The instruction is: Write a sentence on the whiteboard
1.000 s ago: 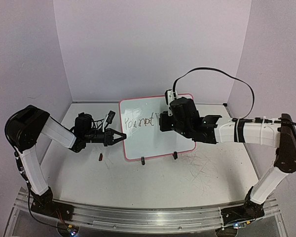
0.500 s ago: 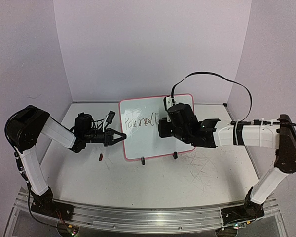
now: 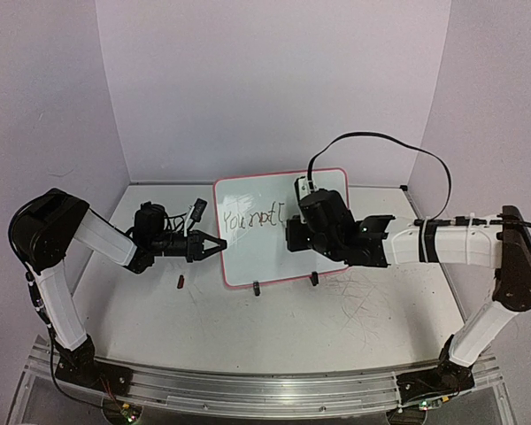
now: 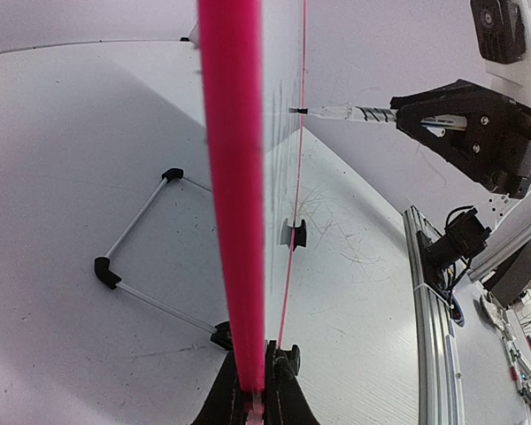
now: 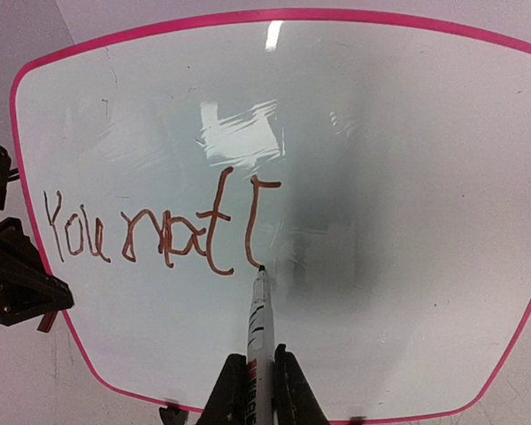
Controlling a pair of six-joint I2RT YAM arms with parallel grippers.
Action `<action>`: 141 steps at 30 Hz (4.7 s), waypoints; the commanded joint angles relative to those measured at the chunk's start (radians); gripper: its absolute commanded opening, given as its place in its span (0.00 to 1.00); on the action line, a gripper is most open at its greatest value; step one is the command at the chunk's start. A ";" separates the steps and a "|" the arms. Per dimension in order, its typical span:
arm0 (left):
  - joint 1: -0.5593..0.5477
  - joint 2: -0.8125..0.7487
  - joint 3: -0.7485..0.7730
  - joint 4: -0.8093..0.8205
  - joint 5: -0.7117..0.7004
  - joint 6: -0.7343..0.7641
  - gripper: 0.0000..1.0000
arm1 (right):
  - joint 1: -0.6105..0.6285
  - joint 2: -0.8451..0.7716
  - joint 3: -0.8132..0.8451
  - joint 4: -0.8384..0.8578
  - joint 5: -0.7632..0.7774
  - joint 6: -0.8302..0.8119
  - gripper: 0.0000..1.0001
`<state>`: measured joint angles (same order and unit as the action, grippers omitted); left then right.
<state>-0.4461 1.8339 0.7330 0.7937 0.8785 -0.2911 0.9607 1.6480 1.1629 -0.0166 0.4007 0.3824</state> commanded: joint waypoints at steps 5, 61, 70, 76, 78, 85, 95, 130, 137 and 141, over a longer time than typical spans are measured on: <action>-0.005 -0.012 0.022 -0.037 -0.061 0.040 0.00 | -0.006 -0.047 0.030 0.069 -0.018 -0.035 0.00; -0.006 -0.011 0.024 -0.039 -0.061 0.043 0.00 | -0.041 -0.019 0.005 0.049 -0.056 0.002 0.00; -0.005 -0.012 0.024 -0.039 -0.061 0.042 0.00 | -0.041 -0.036 -0.010 0.023 0.012 0.022 0.00; -0.005 -0.011 0.024 -0.039 -0.061 0.043 0.00 | -0.042 -0.054 -0.016 0.017 0.056 0.026 0.00; -0.005 -0.010 0.024 -0.040 -0.061 0.043 0.00 | -0.041 -0.055 -0.014 0.017 0.063 0.026 0.00; -0.005 -0.010 0.024 -0.039 -0.061 0.043 0.00 | -0.042 -0.041 0.003 0.058 0.057 0.017 0.00; -0.005 -0.012 0.023 -0.040 -0.062 0.044 0.00 | -0.042 -0.014 0.030 0.081 0.042 0.001 0.00; -0.005 -0.013 0.024 -0.041 -0.063 0.044 0.00 | -0.033 -0.045 -0.043 0.035 -0.019 0.047 0.00; -0.005 -0.012 0.025 -0.042 -0.061 0.044 0.00 | -0.030 -0.055 -0.062 0.018 -0.017 0.060 0.00; -0.006 -0.013 0.024 -0.042 -0.061 0.044 0.00 | -0.030 -0.076 -0.062 0.017 0.034 0.050 0.00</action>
<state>-0.4469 1.8336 0.7330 0.7898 0.8760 -0.2882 0.9329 1.6167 1.1100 0.0252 0.3746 0.4286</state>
